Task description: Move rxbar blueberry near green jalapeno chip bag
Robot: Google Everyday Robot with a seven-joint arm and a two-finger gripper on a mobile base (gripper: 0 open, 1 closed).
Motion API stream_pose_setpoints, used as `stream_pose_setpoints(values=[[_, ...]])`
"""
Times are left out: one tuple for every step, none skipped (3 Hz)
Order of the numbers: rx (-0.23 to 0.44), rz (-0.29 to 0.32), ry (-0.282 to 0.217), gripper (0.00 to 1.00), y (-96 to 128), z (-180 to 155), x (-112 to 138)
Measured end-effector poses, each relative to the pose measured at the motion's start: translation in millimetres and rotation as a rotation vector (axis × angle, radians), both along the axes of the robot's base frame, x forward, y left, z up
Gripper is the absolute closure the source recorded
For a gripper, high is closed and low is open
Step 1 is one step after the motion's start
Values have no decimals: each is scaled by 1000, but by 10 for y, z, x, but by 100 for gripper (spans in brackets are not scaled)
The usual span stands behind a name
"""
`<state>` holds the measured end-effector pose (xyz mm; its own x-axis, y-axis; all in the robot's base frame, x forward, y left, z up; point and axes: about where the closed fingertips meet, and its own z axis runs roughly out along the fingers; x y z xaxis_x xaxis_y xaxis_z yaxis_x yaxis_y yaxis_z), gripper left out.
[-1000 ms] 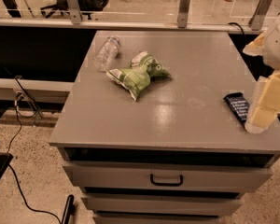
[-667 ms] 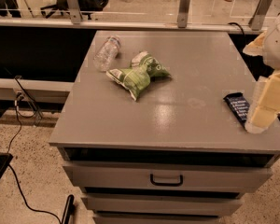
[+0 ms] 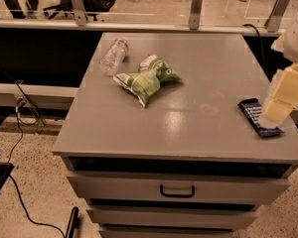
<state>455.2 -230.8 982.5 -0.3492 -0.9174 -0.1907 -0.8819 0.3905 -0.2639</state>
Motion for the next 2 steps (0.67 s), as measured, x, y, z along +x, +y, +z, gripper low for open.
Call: stream_pose_setpoints(values=[[19, -252, 19, 0, -439, -65, 237], [73, -437, 38, 0, -740, -291, 304]])
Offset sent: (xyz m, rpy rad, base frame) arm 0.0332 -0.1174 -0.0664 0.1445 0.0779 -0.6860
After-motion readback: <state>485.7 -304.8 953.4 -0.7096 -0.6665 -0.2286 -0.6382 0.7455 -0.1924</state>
